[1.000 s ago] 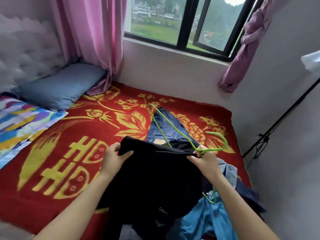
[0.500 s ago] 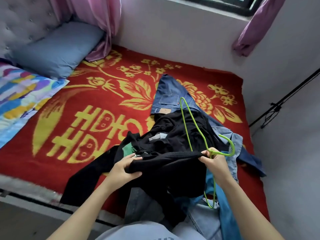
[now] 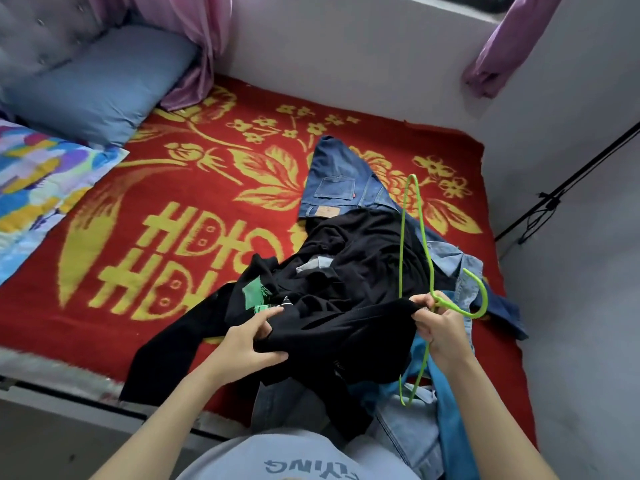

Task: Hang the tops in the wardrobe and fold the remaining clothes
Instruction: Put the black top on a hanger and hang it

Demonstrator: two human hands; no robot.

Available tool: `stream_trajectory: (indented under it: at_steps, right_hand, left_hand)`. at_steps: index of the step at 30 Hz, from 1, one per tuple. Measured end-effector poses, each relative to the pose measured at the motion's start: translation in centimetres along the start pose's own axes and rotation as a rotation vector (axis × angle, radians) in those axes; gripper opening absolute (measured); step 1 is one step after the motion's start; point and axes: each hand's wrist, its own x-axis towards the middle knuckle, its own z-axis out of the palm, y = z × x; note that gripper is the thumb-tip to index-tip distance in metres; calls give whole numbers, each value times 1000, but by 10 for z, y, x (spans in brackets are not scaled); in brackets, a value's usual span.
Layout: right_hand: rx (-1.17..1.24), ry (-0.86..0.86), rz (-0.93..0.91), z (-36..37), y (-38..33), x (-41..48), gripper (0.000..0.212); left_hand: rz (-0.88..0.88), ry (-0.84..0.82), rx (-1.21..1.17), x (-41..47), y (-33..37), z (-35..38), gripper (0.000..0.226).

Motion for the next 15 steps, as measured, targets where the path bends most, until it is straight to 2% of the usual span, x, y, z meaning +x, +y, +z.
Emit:
stream_trajectory:
  at_steps: [2, 5, 6, 9, 11, 12, 13, 15]
  right_hand:
    - [14, -6, -7, -2, -5, -2, 43]
    - [-23, 3, -32, -2, -14, -5, 45]
    - [-36, 12, -46, -3, -17, -6, 45]
    - [-41, 23, -87, -8, -24, -10, 46]
    - [-45, 24, -102, -13, -25, -13, 46]
    - [-67, 21, -108, -15, -24, -15, 46]
    - [-107, 13, -107, -18, -22, -16, 45]
    - [-218, -15, -82, -21, -17, -18, 44]
  left_hand:
    - [-39, -35, 122, 3, 8, 2, 38]
    - [-33, -12, 333, 9, 26, 8, 64]
    - [-18, 1, 459, 11, 29, 9, 63]
    - [69, 30, 803, 16, 38, 5, 32]
    - [241, 183, 949, 14, 48, -1, 18]
    - [322, 308, 948, 13, 50, -2, 23]
    - [395, 435, 891, 13, 49, -3, 27]
    - [507, 619, 790, 13, 47, -7, 20]
